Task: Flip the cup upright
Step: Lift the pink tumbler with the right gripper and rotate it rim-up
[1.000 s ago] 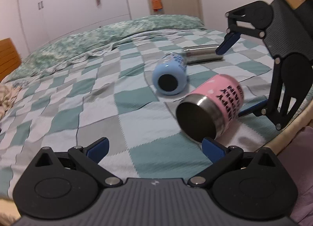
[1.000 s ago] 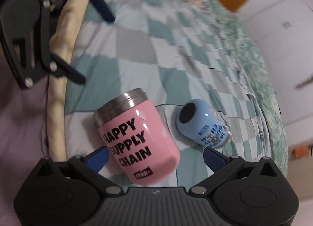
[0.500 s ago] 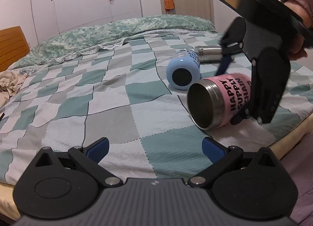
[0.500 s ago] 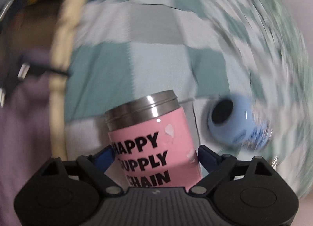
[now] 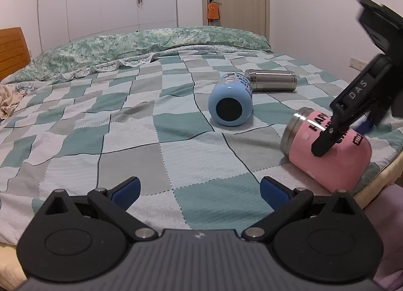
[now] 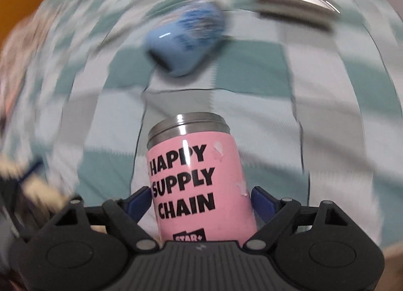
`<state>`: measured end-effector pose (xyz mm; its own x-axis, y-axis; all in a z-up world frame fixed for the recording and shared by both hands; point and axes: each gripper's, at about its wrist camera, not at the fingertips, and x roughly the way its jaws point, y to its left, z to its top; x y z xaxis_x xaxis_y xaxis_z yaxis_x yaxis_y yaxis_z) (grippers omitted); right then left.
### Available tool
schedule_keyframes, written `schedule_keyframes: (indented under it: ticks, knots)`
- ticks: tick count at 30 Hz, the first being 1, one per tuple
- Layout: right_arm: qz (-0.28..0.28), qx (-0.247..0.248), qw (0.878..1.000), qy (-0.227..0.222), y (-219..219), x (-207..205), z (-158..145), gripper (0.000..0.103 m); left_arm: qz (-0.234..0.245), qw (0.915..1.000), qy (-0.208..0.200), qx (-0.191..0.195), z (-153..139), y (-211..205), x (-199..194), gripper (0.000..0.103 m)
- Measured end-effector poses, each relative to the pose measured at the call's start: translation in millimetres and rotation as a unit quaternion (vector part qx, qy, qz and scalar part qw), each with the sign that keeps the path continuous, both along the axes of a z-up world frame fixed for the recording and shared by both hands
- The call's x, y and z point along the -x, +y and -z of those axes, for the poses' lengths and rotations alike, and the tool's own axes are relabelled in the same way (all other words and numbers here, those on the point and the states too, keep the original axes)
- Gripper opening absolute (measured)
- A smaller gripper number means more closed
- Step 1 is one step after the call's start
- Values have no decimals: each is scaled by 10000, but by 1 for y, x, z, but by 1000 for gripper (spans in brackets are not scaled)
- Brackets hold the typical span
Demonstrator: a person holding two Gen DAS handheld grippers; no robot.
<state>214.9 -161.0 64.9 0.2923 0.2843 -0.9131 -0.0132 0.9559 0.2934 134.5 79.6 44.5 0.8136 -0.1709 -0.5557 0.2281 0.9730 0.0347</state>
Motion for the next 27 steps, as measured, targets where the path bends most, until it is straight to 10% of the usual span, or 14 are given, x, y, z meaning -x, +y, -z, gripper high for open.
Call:
schedule_keyframes:
  ticks: [7,27]
  knots:
    - [829,-746,9936,-201,-26,6,15,85,-23,9997,121,194,5,-4,0,103]
    - [-1147,439,9923,-135,24,-32,17,88,-141,9998,105,33,-5,-15,9,103]
